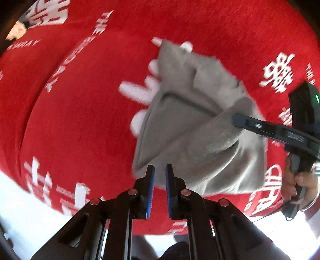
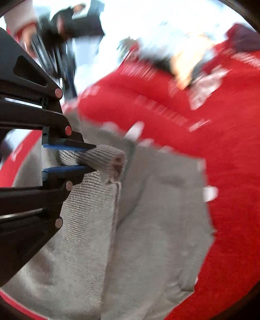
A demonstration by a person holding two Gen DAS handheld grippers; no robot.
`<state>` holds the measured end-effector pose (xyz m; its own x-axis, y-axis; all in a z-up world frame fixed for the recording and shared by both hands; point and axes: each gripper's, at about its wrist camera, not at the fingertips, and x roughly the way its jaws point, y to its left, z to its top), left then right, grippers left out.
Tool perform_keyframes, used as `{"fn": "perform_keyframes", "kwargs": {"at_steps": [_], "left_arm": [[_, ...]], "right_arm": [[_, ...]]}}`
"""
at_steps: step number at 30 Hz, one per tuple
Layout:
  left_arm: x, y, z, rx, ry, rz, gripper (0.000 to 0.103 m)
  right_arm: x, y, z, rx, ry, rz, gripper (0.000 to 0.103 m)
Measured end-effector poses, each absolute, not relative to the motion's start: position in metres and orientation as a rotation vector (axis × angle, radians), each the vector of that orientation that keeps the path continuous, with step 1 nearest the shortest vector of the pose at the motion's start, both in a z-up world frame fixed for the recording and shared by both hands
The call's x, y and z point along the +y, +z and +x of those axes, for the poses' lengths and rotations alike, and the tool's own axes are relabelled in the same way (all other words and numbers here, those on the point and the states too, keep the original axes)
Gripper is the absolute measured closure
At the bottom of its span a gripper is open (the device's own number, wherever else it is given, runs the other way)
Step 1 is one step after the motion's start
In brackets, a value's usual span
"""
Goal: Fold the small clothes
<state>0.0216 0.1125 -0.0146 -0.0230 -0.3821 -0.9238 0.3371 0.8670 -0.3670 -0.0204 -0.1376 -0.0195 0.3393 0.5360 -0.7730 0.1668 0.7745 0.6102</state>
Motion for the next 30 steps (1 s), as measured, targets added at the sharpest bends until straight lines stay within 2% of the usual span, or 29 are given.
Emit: {"fn": "perform_keyframes", "kwargs": {"at_steps": [1, 2, 3, 4, 5, 7, 10, 11, 18, 25, 26, 27, 28, 29, 30], "left_arm": [[0.107, -0.012, 0.028, 1.475, -0.592, -0.037, 0.092], [0.100, -0.009, 0.034, 1.466, -0.616, -0.028, 0.088], [0.088, -0.009, 0.040, 1.461, -0.640, -0.009, 0.076], [0.078, -0.010, 0.048, 1.447, -0.654, 0.012, 0.043], [0.070, -0.011, 0.054, 1.426, -0.650, 0.024, 0.034], [0.053, -0.014, 0.065, 1.428, -0.656, 0.043, 0.034], [0.042, -0.007, 0.071, 1.409, -0.677, 0.034, 0.034], [0.040, -0.006, 0.071, 1.403, -0.680, 0.053, 0.034], [0.012, -0.045, 0.083, 1.517, -0.717, 0.106, 0.034], [-0.031, -0.074, 0.080, 1.569, -0.756, 0.187, 0.034], [-0.035, -0.075, 0.078, 1.569, -0.749, 0.207, 0.045], [-0.038, -0.077, 0.077, 1.571, -0.744, 0.223, 0.058], [-0.041, -0.081, 0.076, 1.589, -0.736, 0.244, 0.086], [-0.043, -0.082, 0.075, 1.599, -0.735, 0.245, 0.091], [-0.042, -0.080, 0.075, 1.591, -0.732, 0.234, 0.091]], "right_arm": [[-0.144, -0.013, -0.020, 1.185, 0.285, 0.723, 0.089], [-0.148, -0.007, -0.014, 1.148, 0.303, 0.761, 0.089], [-0.150, -0.003, -0.013, 1.123, 0.313, 0.788, 0.089], [-0.152, -0.002, -0.011, 1.112, 0.315, 0.805, 0.089], [-0.152, -0.004, -0.010, 1.122, 0.298, 0.795, 0.084], [-0.152, -0.015, 0.000, 1.215, 0.213, 0.720, 0.079], [-0.170, -0.011, -0.021, 1.254, 0.127, 0.601, 0.061], [-0.181, -0.008, -0.031, 1.250, 0.098, 0.579, 0.051], [-0.288, -0.024, -0.095, 1.298, -0.194, 0.571, 0.050], [-0.315, -0.061, -0.088, 1.322, -0.162, 0.607, 0.050], [-0.315, -0.066, -0.083, 1.328, -0.151, 0.621, 0.050], [-0.313, -0.070, -0.079, 1.338, -0.138, 0.629, 0.061], [-0.311, -0.072, -0.081, 1.347, -0.129, 0.625, 0.076], [-0.308, -0.071, -0.080, 1.351, -0.113, 0.609, 0.096], [-0.305, -0.067, -0.081, 1.331, -0.093, 0.605, 0.096]]}}
